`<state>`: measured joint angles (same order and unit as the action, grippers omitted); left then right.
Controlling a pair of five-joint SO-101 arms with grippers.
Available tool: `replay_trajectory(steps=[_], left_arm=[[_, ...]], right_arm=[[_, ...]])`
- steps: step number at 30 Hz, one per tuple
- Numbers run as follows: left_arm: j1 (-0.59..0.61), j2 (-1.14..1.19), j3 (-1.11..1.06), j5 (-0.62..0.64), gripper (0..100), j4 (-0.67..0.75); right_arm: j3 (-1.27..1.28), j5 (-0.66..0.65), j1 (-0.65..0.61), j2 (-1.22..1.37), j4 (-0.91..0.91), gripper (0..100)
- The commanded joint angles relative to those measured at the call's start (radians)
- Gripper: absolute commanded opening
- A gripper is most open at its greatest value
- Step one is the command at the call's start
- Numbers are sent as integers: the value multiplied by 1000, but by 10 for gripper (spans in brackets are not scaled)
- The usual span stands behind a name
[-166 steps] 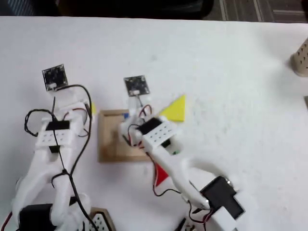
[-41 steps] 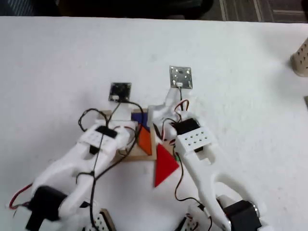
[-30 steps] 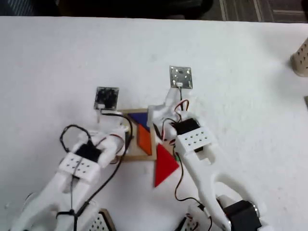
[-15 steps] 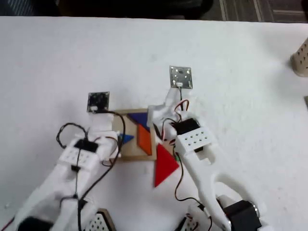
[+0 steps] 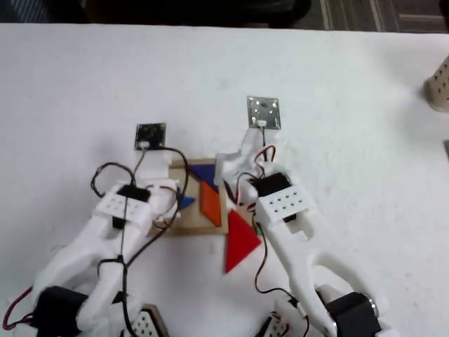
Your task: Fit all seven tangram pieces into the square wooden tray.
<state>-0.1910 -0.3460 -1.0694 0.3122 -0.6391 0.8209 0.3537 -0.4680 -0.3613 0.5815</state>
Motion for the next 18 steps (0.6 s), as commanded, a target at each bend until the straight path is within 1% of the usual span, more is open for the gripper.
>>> replay_trajectory(steps=[1,5,9,13,15,18], left_arm=[[-59,4,48,28,22,2],[-91,8,41,98,22,60],[-90,117,84,106,22,71],[-85,208,181,101,22,14],[-85,225,199,100,22,28],[-85,228,201,100,22,86]], right_arm=[[-8,-12,7,-39,-15,84],[-8,-12,7,-39,-15,84],[-8,-12,7,-39,-13,84],[-8,-12,7,-41,-13,84],[-8,-12,7,-41,-13,84],[-8,-12,7,-42,-13,84]])
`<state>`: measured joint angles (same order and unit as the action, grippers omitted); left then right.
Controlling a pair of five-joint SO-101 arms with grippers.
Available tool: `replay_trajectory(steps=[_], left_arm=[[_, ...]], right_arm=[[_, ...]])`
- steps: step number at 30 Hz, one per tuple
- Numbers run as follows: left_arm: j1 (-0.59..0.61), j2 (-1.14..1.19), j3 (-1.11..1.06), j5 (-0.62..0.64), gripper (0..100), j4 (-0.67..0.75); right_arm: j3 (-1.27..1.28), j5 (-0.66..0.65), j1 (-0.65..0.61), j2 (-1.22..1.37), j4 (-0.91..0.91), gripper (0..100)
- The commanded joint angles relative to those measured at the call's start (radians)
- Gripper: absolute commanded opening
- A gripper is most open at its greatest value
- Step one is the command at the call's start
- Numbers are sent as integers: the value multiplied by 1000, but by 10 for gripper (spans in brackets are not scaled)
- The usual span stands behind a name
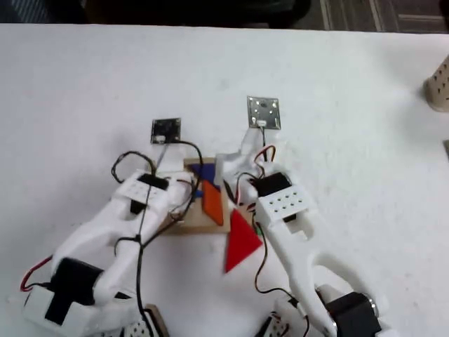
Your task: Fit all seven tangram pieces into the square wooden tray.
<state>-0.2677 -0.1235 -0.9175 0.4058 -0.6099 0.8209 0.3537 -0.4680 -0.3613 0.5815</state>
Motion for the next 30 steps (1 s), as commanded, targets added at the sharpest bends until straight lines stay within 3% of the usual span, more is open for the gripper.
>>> replay_trajectory(steps=[1,7,17,23,30], left_arm=[[-8,5,49,6,22,75],[-8,5,51,6,22,163],[99,4,51,25,22,158],[77,-101,23,81,22,166],[-59,-173,-61,92,21,416]], right_arm=[[-8,-12,7,-44,-13,84],[-8,-12,8,-47,-13,84],[-8,-12,8,-48,-13,84],[-8,-12,8,-48,-15,84],[-8,-12,7,-48,-15,84]])
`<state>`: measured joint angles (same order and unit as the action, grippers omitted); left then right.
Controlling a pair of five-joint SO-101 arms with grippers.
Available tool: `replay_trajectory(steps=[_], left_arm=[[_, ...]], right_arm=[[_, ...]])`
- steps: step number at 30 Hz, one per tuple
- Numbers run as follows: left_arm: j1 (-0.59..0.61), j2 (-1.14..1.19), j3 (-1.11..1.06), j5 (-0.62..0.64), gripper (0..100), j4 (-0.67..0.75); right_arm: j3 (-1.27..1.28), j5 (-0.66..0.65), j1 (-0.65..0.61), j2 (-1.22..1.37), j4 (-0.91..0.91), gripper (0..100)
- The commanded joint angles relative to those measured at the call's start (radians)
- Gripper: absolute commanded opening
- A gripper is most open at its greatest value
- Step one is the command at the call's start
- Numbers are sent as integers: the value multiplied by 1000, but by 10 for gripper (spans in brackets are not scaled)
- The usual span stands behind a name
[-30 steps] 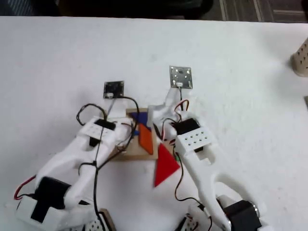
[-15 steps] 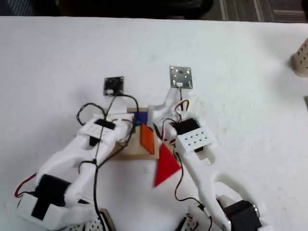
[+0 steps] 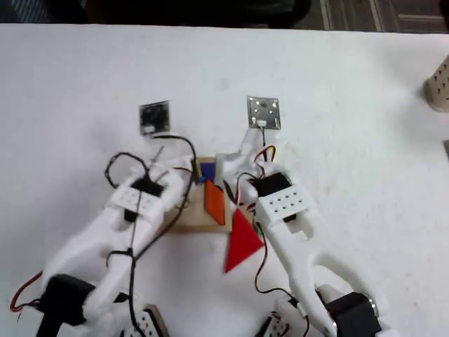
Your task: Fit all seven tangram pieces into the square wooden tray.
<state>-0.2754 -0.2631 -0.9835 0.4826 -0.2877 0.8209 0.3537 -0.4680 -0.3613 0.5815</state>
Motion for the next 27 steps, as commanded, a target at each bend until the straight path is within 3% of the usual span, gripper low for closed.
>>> replay_trajectory(steps=[1,9,17,27], left_arm=[[-65,-8,21,15,21,97],[-90,271,210,8,21,-23],[-82,274,222,8,21,-143],[-31,222,193,8,21,-138]], right_arm=[[-8,-12,7,-48,-13,84],[-8,-12,7,-48,-13,84],[-8,-12,7,-48,-13,84],[-8,-12,7,-48,-13,84]])
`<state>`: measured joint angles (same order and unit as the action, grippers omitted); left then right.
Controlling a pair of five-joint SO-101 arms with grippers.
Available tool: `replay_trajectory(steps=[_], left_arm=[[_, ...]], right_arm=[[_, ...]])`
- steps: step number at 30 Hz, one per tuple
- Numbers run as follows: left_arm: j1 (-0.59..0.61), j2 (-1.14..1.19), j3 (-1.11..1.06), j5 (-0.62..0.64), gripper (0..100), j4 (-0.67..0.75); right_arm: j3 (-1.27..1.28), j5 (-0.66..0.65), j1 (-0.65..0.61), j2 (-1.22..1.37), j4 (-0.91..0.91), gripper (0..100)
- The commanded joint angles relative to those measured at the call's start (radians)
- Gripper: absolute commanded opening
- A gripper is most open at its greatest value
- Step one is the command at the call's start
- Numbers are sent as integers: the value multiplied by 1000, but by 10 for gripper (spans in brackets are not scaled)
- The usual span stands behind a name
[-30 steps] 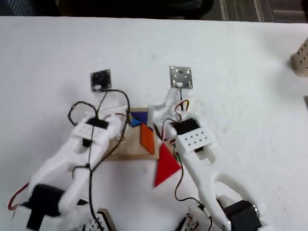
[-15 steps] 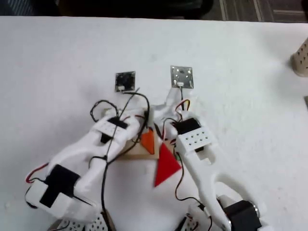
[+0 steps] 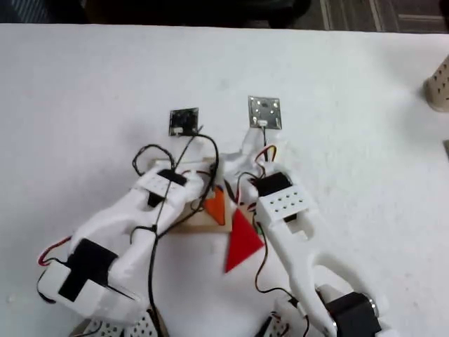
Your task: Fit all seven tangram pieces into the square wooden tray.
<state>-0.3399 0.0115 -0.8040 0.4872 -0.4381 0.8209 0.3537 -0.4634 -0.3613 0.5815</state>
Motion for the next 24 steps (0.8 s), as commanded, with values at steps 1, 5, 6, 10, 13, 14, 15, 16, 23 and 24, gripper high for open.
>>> replay_trajectory(steps=[1,5,6,10,13,14,15,16,23,24], left_arm=[[41,-53,8,3,21,21],[67,-45,8,3,21,29],[74,-45,9,3,21,29],[85,-53,3,2,22,21],[85,-65,3,2,22,21],[88,-85,-2,2,22,18],[101,-116,-14,2,22,15],[117,-154,-31,2,22,17],[229,-302,-114,2,22,14],[231,-282,-110,2,22,14]], right_arm=[[-8,-12,2,-48,-13,84],[-8,-12,2,-48,-13,84],[-8,-12,2,-48,-13,84],[-6,-12,2,-47,-13,84],[0,-12,2,-48,-13,84],[0,-12,2,-48,-13,84],[0,-12,2,-48,-13,84],[0,-14,2,-48,-13,84],[0,-14,2,-48,-15,84],[2,-14,2,-48,-15,84]])
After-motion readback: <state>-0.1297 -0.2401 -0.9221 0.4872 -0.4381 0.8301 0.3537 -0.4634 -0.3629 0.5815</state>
